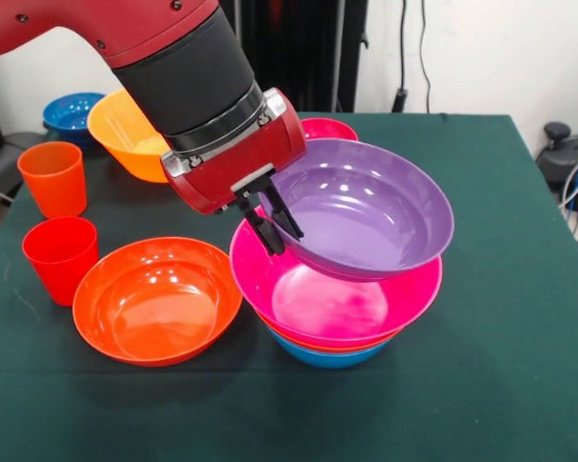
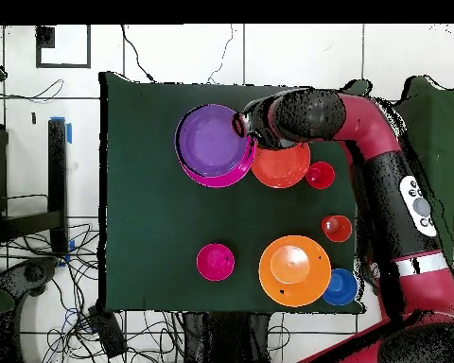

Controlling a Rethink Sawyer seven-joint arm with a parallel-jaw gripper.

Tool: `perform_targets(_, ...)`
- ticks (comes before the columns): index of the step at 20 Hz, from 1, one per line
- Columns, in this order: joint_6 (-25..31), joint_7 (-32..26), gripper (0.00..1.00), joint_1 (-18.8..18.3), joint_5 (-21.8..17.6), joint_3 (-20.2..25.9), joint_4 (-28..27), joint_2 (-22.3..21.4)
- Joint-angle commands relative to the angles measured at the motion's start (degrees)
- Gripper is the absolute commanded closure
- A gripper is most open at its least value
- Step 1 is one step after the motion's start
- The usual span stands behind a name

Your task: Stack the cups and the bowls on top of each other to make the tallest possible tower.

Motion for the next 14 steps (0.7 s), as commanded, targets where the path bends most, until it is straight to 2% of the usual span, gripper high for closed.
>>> perform_targets(1, -2.9, -13.5, 1.0, 1.7, -3.7, -3.3, -0.6, 1.8)
perform_targets(11, -3.7, -14.9, 1.0, 1.1, -4.0, -2.9, -0.3, 2.7)
perform_targets(12, -4.0, -15.1, 0.0, 1.0, -4.1, -2.8, -0.2, 2.7)
perform_targets(14, -3.2, -15.8, 0.0, 1.0, -4.1, -2.8, -0.2, 2.5)
